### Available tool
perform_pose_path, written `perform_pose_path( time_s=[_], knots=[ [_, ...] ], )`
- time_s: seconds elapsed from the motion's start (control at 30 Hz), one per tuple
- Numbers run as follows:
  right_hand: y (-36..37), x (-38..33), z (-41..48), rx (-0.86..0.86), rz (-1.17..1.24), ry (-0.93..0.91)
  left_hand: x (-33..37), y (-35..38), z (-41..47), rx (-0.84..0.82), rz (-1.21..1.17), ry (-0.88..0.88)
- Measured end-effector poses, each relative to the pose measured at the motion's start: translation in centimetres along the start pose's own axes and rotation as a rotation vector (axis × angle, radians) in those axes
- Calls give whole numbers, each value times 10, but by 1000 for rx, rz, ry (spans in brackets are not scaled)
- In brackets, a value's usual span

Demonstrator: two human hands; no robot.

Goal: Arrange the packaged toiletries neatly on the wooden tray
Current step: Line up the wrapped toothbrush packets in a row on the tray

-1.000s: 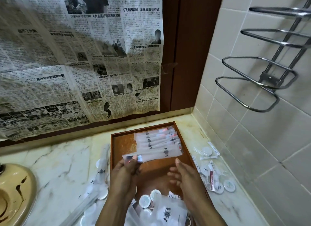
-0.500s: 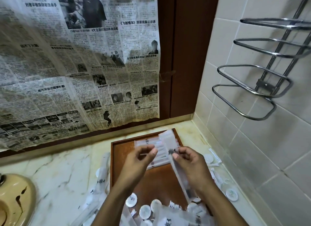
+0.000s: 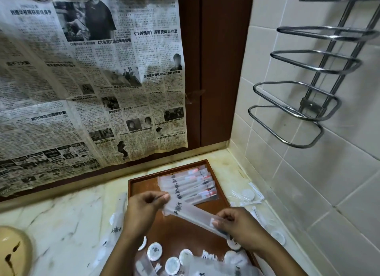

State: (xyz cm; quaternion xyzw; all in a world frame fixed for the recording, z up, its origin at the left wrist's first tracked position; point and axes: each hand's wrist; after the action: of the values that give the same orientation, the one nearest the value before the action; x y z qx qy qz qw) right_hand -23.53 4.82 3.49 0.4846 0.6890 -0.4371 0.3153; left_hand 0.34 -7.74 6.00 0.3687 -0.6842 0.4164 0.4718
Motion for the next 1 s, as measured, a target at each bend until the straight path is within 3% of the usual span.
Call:
perform_pose_path(
  time_s=[0.1, 0.23, 0.43, 0.6, 0.8, 1.0],
  knots=[
    [-11, 14, 11, 133, -19, 14, -25, 2, -5, 21, -7, -72],
    [-19, 29, 32, 123, -100, 57, -57, 7, -4, 9, 85, -124],
    [-19, 40, 72, 227, -392, 71, -88, 10, 5, -2, 322, -150],
    [-12, 47, 101, 323, -628, 71, -106, 13, 18, 19, 372, -219],
    [-16, 50, 122, 409, -677, 95, -118, 10, 34, 65, 373, -206],
    [-21, 47, 129, 393, -641, 95, -121, 12, 38, 107, 321, -209]
  ],
)
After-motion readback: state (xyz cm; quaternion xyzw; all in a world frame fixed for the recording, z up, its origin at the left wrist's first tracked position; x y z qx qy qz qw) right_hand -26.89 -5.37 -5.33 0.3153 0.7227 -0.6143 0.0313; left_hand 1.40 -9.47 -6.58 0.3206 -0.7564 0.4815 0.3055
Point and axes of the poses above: each hand's wrist, its own z-axis towards the middle knuckle, its own y-axis out of the palm, x = y × z, and after that the axes turned 12 degrees about -x, right-handed
